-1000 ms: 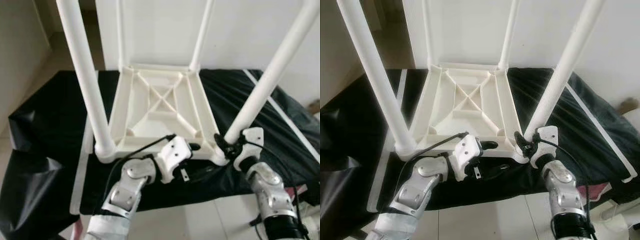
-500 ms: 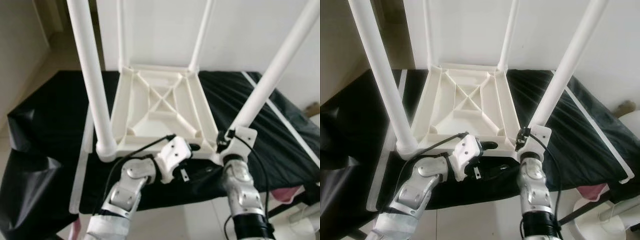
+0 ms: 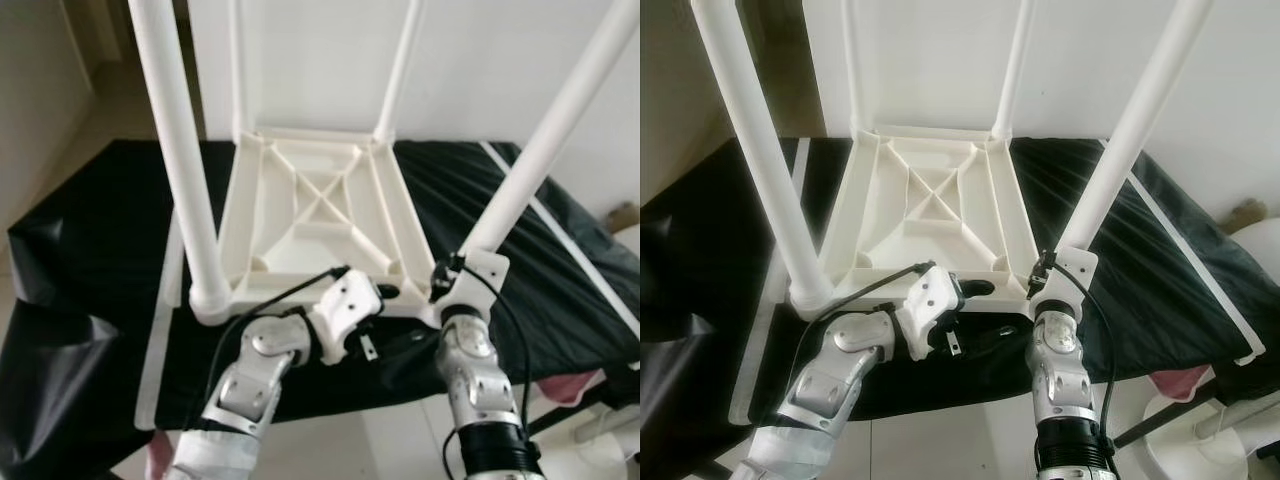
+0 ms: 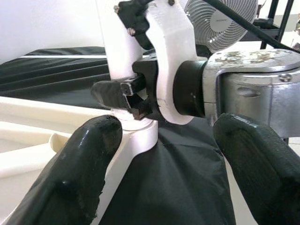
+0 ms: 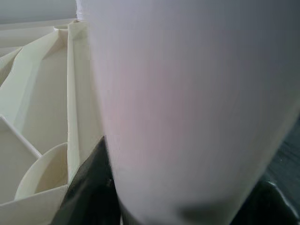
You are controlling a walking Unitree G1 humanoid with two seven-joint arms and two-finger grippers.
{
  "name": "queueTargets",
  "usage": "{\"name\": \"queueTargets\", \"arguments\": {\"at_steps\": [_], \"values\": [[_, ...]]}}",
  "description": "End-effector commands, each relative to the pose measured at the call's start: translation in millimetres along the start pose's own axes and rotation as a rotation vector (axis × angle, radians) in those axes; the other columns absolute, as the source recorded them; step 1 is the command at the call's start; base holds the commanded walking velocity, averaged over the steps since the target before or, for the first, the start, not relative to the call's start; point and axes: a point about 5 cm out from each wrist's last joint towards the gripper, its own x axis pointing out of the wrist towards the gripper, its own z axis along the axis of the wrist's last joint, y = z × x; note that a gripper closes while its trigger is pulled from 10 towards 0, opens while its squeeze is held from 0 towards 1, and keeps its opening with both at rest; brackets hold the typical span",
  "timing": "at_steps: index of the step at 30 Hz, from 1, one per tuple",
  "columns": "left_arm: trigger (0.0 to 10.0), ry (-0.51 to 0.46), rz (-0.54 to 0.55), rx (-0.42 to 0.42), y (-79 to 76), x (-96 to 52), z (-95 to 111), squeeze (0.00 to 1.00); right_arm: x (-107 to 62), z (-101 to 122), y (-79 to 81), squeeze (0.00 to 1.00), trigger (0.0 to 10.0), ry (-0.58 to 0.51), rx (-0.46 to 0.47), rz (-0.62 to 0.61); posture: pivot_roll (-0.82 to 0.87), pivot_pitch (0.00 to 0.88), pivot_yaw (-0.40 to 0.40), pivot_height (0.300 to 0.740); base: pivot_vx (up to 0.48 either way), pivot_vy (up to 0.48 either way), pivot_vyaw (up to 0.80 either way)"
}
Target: Building children table
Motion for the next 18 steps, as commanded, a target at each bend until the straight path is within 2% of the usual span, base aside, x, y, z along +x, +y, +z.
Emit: {"name": "queueTargets", "arguments": {"at_steps": [1, 3, 13, 14, 15, 16, 17, 18], "values": [[10.0, -0.007, 0.121, 0.002, 5.9, 2.1, 2.9, 0.00, -2.7, 0.1, 3.6, 1.00, 10.0, -0.004, 0.018, 0.029, 0.06, 0.000, -0.057, 0.740, 0.000, 0.000, 0.00], [10.0, -0.007, 0.119, 0.002, 5.6, 2.1, 2.6, 0.00, -3.9, 1.9, 3.6, 1.00, 10.0, -0.015, 0.036, 0.040, 0.06, 0.000, -0.056, 0.740, 0.000, 0.000, 0.00], [10.0, 0.008, 0.120, 0.013, 6.3, 0.4, -0.3, 0.00, -4.7, 9.2, -9.0, 1.00, 10.0, -0.071, 0.011, 0.103, 0.06, 0.000, -0.057, 0.740, 0.000, 0.000, 0.00], [10.0, 0.011, 0.119, 0.014, 5.7, 0.2, -1.2, 0.00, -5.8, 8.5, -13.4, 1.00, 10.0, -0.074, -0.016, 0.158, 0.06, 0.000, -0.061, 0.740, 0.000, 0.000, 0.00], [10.0, 0.011, 0.119, 0.014, 5.7, 0.2, -1.2, 0.00, -5.8, 8.5, -13.4, 1.00, 10.0, -0.074, -0.016, 0.158, 0.06, 0.000, -0.061, 0.740, 0.000, 0.000, 0.00], [10.0, 0.012, 0.120, 0.013, 5.0, 0.0, -1.6, 0.00, -8.1, 8.7, -16.5, 0.42, 10.0, -0.086, -0.025, 0.238, 0.06, 0.000, -0.061, 0.740, 0.000, 0.000, 0.00], [10.0, 0.012, 0.120, 0.013, 5.0, 0.0, -1.6, 0.00, -8.1, 8.7, -16.5, 0.42, 10.0, -0.086, -0.025, 0.238, 0.06, 0.000, -0.061, 0.740, 0.000, 0.000, 0.00], [10.0, 0.014, 0.121, 0.013, 5.3, 0.0, -2.3, 0.00, -8.2, 8.0, -23.8, 0.00, 10.0, -0.093, -0.070, 0.333, 0.06, 0.000, -0.060, 0.740, 0.000, 0.000, 0.00]]}}
